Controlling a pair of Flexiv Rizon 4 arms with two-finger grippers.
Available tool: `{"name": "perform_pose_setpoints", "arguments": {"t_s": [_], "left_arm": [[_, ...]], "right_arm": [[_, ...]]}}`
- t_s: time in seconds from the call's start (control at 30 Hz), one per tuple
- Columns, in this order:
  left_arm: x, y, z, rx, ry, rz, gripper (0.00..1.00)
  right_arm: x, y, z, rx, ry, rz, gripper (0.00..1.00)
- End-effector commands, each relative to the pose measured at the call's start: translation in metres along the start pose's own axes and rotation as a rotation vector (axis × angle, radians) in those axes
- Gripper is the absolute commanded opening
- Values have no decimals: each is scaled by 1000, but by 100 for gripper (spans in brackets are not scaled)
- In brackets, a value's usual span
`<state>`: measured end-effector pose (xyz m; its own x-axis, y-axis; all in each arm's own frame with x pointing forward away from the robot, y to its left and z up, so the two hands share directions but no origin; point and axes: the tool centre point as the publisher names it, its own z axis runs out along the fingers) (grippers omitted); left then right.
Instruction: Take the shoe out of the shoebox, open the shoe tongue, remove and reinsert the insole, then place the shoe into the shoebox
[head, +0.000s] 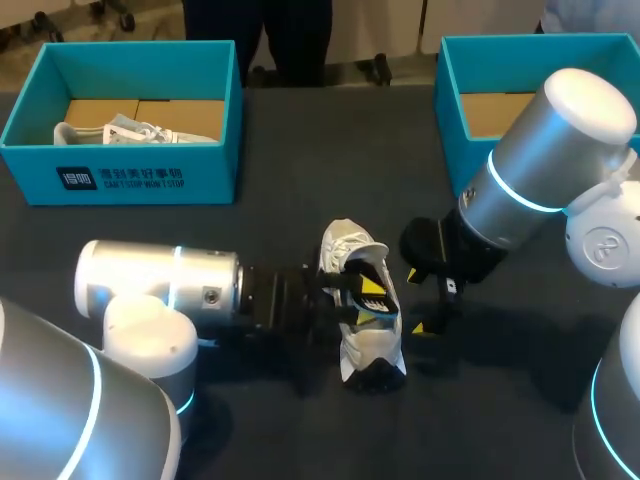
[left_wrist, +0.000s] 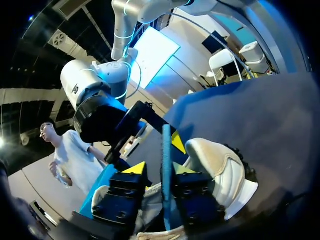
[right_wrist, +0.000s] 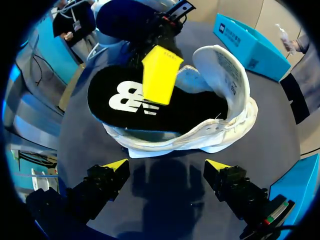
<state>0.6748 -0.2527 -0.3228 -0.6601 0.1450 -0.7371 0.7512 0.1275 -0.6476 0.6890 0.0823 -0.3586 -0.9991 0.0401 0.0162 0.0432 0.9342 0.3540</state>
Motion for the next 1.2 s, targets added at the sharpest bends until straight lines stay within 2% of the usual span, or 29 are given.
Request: {"name": "perform_pose_setpoints", "arguments": {"t_s": [0.03,0.27,0.43,0.53,0.67,0.73,0.83,0.9,1.03,1.2], "left_arm": [[3,2,2,0,20,9,0],[9,20,10,-4,41,65,0],[12,36,15,-78,31,98,0],[11,38,14,-84,32,88,0],[10,30,10,-73,30,78,0],[8,26,8,-63,30,71,27],[6,19,5,-46,31,63,39],[5,16,2,-18,43,44,39],[2,10,-2,18,48,20,29],[2,7,-4,24,57,21,26]], "right_arm": [[0,1,2,2,-1,0,100],[0,1,2,2,-1,0,100],[0,1,2,2,-1,0,100],[0,1,2,2,-1,0,100],[0,1,2,2,-1,0,100],[0,1,2,2,-1,0,100],[0,1,2,2,-1,0,100],[0,1,2,2,-1,0,100],[0,1,2,2,-1,0,100],[0,1,2,2,-1,0,100]]}}
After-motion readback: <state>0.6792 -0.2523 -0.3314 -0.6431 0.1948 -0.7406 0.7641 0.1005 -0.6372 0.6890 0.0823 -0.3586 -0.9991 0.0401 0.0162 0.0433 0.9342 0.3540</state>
